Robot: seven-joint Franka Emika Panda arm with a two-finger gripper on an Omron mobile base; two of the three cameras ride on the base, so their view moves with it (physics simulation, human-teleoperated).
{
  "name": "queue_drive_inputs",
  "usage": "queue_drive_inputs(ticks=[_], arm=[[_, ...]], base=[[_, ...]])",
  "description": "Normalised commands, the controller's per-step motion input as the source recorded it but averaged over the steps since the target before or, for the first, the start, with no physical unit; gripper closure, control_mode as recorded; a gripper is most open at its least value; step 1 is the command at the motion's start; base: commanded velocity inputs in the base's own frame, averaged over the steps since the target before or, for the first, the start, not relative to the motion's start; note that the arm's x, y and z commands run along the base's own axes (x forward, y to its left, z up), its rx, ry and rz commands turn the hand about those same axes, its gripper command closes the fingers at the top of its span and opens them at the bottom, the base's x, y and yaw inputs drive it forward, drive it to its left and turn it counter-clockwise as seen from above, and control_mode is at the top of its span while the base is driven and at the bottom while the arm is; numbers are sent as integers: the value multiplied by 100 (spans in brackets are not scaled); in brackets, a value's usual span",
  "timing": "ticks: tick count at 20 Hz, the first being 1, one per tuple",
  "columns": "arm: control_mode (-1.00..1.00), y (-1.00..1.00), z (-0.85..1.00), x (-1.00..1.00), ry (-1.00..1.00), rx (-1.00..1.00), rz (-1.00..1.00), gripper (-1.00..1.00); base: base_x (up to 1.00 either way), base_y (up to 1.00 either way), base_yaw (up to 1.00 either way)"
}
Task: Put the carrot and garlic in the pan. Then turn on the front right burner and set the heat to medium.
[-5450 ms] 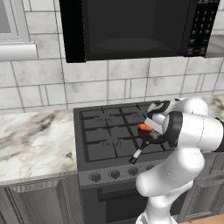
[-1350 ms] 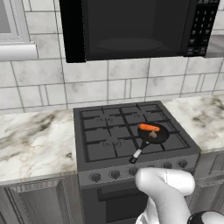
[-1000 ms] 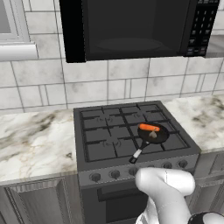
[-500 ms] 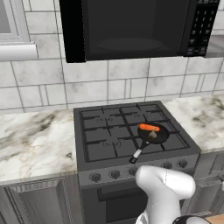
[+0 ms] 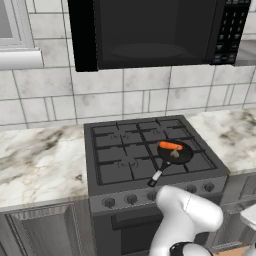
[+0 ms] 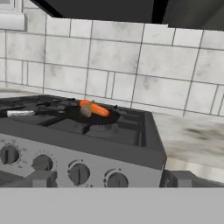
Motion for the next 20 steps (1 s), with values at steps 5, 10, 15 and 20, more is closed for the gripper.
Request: queue_drive_inputs(ticks=[5, 10, 15, 20], arm=[[-100, 0, -23, 10, -6, -11, -6, -100], [-100, 0, -27, 13, -4, -6, -1, -100], [-100, 0, -33, 11, -3, -3, 0, -100], [-100, 0, -36, 14, -2, -3, 0, -100]], base=[[0, 0, 0], [0, 0, 0], [0, 0, 0], [0, 0, 0]])
